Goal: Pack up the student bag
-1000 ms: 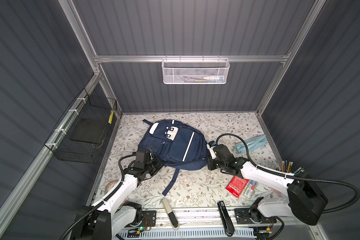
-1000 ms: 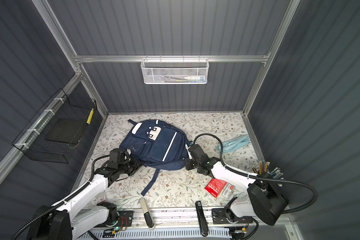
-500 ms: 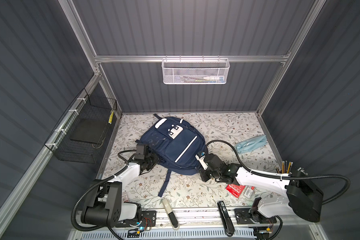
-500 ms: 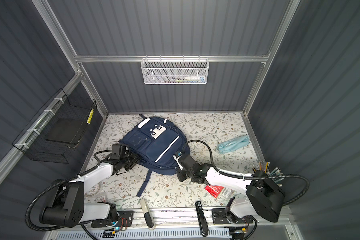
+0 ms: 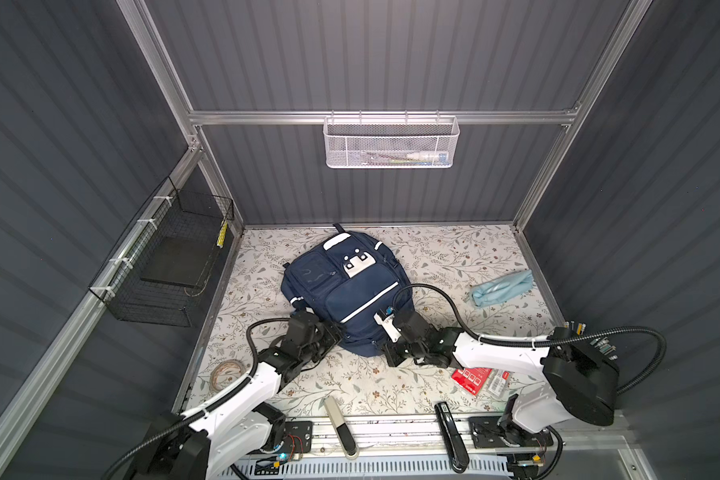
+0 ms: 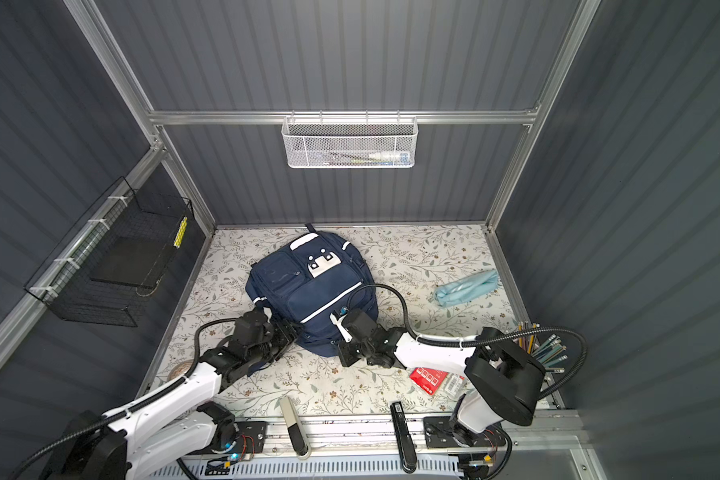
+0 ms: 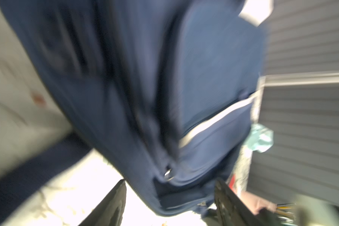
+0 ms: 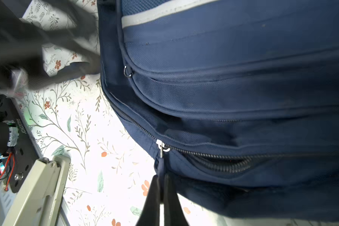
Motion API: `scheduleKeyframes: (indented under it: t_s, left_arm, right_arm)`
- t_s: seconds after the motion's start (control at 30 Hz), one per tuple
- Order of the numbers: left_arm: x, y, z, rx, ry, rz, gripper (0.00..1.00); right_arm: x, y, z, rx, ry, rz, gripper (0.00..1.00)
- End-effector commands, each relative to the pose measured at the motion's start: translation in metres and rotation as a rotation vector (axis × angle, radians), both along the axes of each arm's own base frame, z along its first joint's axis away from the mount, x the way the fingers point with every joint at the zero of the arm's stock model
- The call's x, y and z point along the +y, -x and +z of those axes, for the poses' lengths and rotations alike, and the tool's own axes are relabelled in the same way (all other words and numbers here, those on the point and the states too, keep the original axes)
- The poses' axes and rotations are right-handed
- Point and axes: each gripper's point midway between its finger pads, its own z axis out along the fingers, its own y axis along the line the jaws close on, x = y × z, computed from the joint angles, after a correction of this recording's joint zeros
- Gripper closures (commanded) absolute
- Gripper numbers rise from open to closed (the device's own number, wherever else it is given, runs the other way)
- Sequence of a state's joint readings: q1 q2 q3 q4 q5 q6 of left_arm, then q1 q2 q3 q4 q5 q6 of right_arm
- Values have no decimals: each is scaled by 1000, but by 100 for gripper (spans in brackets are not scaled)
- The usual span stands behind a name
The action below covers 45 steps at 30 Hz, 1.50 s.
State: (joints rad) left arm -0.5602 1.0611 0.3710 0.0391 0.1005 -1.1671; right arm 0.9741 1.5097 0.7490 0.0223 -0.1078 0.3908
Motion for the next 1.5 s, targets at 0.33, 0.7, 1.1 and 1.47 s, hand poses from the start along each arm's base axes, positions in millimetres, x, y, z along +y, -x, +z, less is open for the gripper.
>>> scheduleKeyframes:
  t_s: [0.33, 0.7, 1.1, 1.47]
  left_arm:
    - [-65, -31, -10, -19, 51, -41, 100]
    - [-16, -11, 18, 10, 17, -57, 100]
    - [1, -6, 8, 38, -37, -90, 100]
    - [33, -9, 8, 5, -302, -144, 100]
  right_arm:
    - [-17, 1, 0, -36, 66, -34, 100]
    - [-141, -78, -4, -70, 235, -433, 100]
    - [-165, -116, 0, -18, 191, -444, 100]
    - [-150, -95, 23, -76, 42, -384, 32]
